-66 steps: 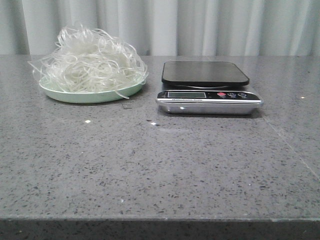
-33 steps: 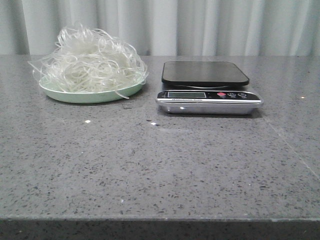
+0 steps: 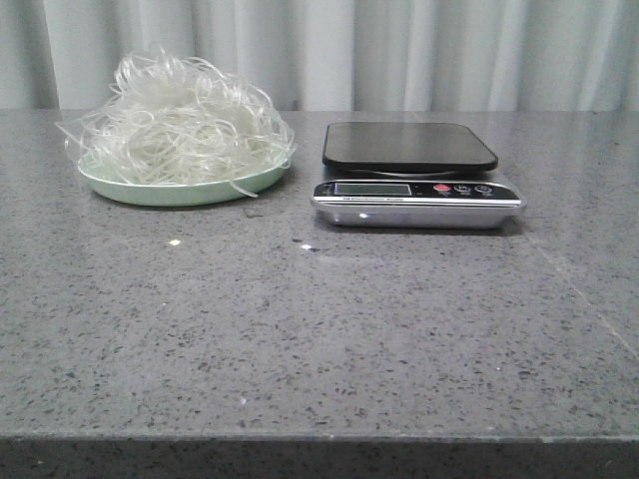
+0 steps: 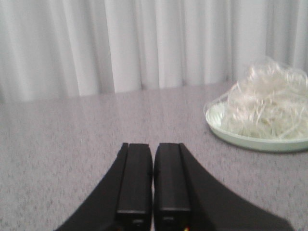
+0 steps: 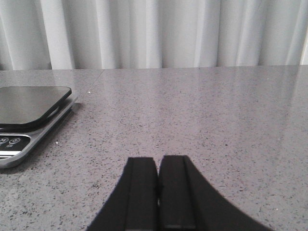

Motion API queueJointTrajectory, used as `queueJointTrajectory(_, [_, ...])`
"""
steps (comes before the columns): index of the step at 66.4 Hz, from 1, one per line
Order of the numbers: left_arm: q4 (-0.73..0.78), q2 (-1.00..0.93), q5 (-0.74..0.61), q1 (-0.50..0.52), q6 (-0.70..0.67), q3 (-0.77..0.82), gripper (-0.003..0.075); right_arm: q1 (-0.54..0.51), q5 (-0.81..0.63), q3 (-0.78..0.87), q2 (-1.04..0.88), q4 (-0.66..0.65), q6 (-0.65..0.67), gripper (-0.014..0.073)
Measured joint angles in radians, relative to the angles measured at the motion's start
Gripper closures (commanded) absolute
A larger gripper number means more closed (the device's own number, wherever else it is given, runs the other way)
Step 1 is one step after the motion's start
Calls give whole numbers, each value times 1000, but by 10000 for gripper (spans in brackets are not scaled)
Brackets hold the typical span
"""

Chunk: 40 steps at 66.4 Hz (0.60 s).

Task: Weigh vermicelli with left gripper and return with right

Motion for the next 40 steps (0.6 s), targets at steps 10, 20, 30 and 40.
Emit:
queueJointTrajectory(10, [-13,0,-166,0,0,0,583,0,-1,0,0,0,0,444])
queueJointTrajectory(20, [-111,0,-221,0,0,-71,583,0,-20,0,0,0,0,444])
queueJointTrajectory(30, [-44,91,-121,0,0,-323,583,0,-26,0,0,0,0,444])
queueJointTrajectory(40, [19,266,-41,0,0,-605,582,0,-27,0,0,0,0,444])
